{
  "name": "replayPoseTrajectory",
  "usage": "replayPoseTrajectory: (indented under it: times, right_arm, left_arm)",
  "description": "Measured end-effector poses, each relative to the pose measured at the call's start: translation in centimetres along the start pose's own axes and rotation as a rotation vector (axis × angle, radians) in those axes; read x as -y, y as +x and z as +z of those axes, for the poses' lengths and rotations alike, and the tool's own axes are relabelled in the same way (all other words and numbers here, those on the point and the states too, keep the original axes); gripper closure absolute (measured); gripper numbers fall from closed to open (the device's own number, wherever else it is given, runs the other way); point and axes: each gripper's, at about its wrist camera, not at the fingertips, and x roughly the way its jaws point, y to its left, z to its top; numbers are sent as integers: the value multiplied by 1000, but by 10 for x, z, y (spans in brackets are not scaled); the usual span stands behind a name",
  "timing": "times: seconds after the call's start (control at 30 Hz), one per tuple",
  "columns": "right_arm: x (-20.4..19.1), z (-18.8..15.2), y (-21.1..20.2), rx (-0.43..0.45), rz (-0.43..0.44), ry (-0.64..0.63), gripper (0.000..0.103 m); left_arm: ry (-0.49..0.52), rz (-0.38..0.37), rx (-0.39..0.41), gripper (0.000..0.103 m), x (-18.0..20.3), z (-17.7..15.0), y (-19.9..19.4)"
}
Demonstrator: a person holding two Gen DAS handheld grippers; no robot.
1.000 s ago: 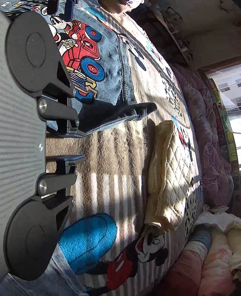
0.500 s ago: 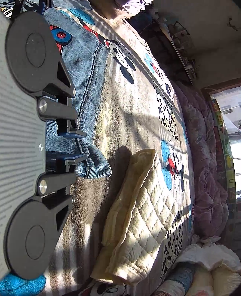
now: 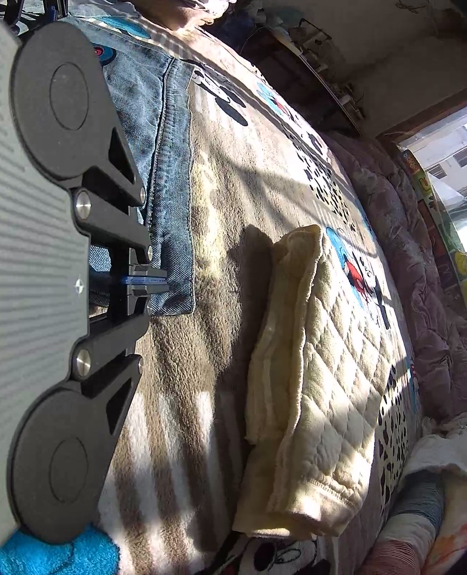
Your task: Fold clothes
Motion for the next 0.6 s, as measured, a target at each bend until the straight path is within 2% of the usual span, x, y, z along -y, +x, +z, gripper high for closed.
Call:
replayPoseTrajectory:
  times: [0.07,0.1,0.23,0.3,0.37,0.4,0.47,0.5,0.53,0.57,0.6]
  right_arm:
    - [1,0,-6,16,4,8,102]
    - [1,1,-8,24,7,12,92]
    - [-15,1,-23,42,11,-68,91]
    - [-23,0,-26,42,31,-99,91]
    - [-27,-1,-27,40,47,-117,91]
    - [-27,-1,-27,39,52,-118,91]
    - [-21,-3,-24,41,69,-82,91]
    - [-14,-4,-22,45,82,-40,91]
    - [-8,-5,-19,44,76,-12,91]
    - [4,-9,-11,16,52,34,92]
    - [6,-11,-11,14,49,40,103]
  left_arm:
    - [-10,-16,15,30,-2,1,-4]
    - [-14,-27,40,30,-3,3,-9]
    - [16,-60,218,30,-11,34,-36]
    - [-83,-109,281,30,-34,58,-40]
    - [-217,-177,303,30,-65,75,-32]
    - [-262,-185,293,30,-78,80,-26]
    - [-348,-141,260,28,-101,87,-10]
    - [-394,-85,234,28,-114,90,-1]
    - [-441,-21,211,30,-126,88,5]
    - [-483,-17,214,40,-137,83,7]
    - [-512,-21,215,38,-144,81,7]
